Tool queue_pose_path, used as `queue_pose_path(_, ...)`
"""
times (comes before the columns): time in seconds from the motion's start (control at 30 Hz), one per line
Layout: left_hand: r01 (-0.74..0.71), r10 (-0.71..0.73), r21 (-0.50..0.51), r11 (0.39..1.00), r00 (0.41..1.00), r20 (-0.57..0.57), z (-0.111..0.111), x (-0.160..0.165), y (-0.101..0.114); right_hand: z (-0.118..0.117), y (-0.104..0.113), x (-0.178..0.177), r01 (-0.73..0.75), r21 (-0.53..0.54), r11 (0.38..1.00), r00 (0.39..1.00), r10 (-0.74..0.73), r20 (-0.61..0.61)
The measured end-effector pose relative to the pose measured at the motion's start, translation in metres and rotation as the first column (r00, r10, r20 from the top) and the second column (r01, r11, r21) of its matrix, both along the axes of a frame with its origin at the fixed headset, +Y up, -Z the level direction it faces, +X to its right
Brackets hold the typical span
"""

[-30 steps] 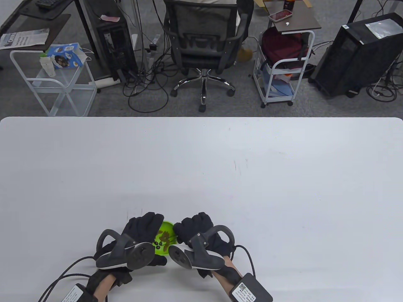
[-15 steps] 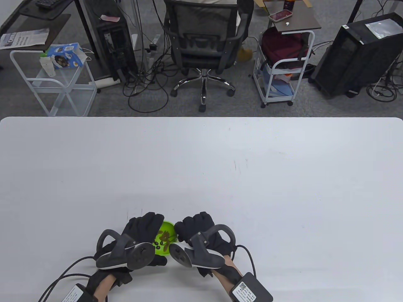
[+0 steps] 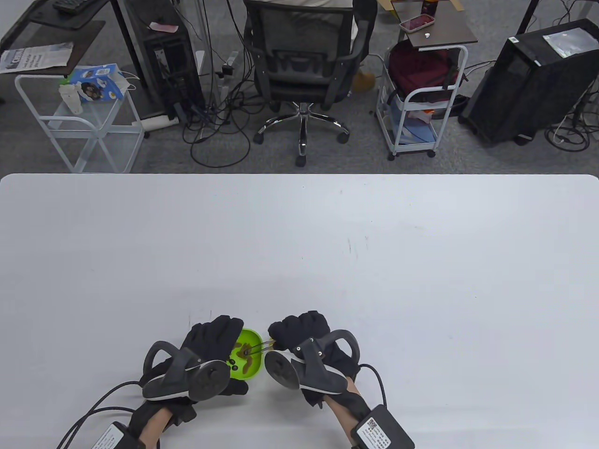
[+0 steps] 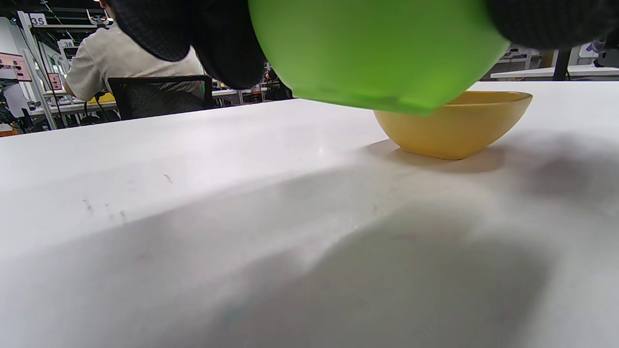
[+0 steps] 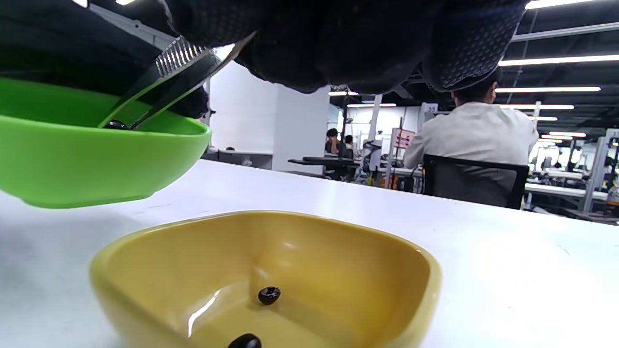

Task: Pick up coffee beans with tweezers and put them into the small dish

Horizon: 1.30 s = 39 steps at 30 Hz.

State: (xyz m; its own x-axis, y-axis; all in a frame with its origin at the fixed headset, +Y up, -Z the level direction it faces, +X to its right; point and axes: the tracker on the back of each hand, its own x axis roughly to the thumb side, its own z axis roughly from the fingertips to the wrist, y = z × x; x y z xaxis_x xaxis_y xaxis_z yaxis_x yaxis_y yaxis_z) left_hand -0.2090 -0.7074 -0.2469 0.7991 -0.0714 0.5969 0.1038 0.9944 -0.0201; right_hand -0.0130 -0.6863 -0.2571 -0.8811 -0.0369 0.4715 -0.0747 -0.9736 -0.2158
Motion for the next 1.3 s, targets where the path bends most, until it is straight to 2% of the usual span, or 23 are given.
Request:
queue_pose_path(0.37, 0.001, -0.001, -0.001, 1.0, 1.0, 0.0, 0.0, 0.0, 0.0, -0.01, 0.003, 0.036, 0.08, -0.023, 0.997, 0.991, -0.077, 0.108)
queue_pose_path(0.67, 0.0, 0.0, -0.003, 1.0, 1.0, -0.003, 0.0, -0.001, 0.0, -0.019, -0.005, 0.056, 0.102, -0.07, 0.992, 0.979, -0.088, 0.184)
queue_pose_path(0.9, 0.001, -0.001, -0.002, 1.0, 1.0, -0.003, -0.001, -0.001, 0.0, -0.021, -0.01, 0.059, 0.079, -0.087, 0.993, 0.978, -0.06, 0.199)
queue_pose_path(1.07, 0.005, -0.005, -0.003, 1.0, 1.0, -0.002, 0.0, -0.001, 0.0, -0.021, -0.01, 0.061, 0.138, -0.095, 0.986, 0.974, -0.118, 0.193)
queue_pose_path(1.3, 0.005, -0.005, -0.003, 1.0, 1.0, -0.001, -0.001, -0.001, 0.0, -0.015, -0.004, 0.054, 0.177, -0.048, 0.983, 0.974, -0.168, 0.15)
